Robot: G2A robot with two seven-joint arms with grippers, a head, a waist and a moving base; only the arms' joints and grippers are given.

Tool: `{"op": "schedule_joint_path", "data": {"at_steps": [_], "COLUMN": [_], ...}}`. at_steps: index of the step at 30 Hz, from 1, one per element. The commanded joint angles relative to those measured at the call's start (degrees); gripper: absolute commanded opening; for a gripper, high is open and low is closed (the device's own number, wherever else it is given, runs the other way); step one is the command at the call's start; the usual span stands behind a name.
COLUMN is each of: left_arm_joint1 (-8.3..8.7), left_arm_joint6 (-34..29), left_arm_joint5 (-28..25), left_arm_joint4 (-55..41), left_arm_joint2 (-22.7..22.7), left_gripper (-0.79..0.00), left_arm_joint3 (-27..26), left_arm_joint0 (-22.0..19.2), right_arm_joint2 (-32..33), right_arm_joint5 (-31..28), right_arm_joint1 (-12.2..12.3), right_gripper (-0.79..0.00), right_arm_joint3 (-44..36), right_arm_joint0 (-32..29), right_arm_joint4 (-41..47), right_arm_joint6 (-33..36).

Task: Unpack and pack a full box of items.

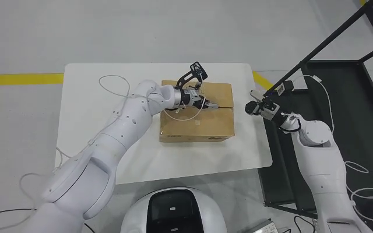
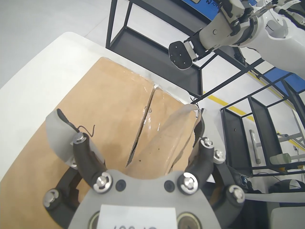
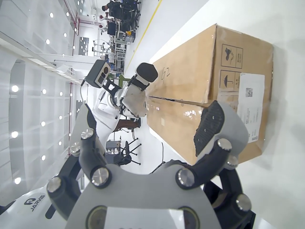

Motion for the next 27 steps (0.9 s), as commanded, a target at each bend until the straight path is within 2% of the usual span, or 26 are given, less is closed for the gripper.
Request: {"op": "schedule_joint_path", "data": {"at_steps": [1,4,6,11,17,27], "left_arm_joint1": [0.11,0.36,0.59,1.24,1.86,1.99], "left_arm_joint6": [0.3,1.0,1.5,1.9,1.1,-2.2], "left_arm_joint5": [0.1,0.1,0.0,-0.1,0.3,2.4], "left_arm_joint4": [0.6,1.3,1.8,2.8,2.9,3.8], "left_arm_joint2": [-0.2,-0.7,-1.2,-2.2,-3.4,-3.8], "left_gripper": [0.0,0.0,0.0,0.0,0.0,0.0], "left_arm_joint3": [-0.1,-0.4,-0.6,-1.8,-3.3,-5.1], "left_arm_joint0": [0.2,0.4,0.5,1.0,2.0,2.7], "right_arm_joint2": [-1.0,-2.7,-3.4,-4.7,-7.1,-16.7], "right_arm_joint5": [0.4,-0.9,-2.3,-4.9,-3.5,-3.2], "right_arm_joint1": [-0.1,-0.3,-0.5,-0.4,-0.7,-3.7], "right_gripper": [0.0,-0.003,-0.785,-0.785,-0.785,-0.785], "right_arm_joint3": [3.5,9.2,12.9,18.9,24.6,31.1], "right_arm_joint0": [1.9,4.8,6.3,8.4,11.0,17.5], "right_arm_joint4": [0.1,1.8,3.0,1.3,-1.9,-3.5], "right_arm_joint6": [0.1,3.6,5.3,6.7,4.1,3.7]}}
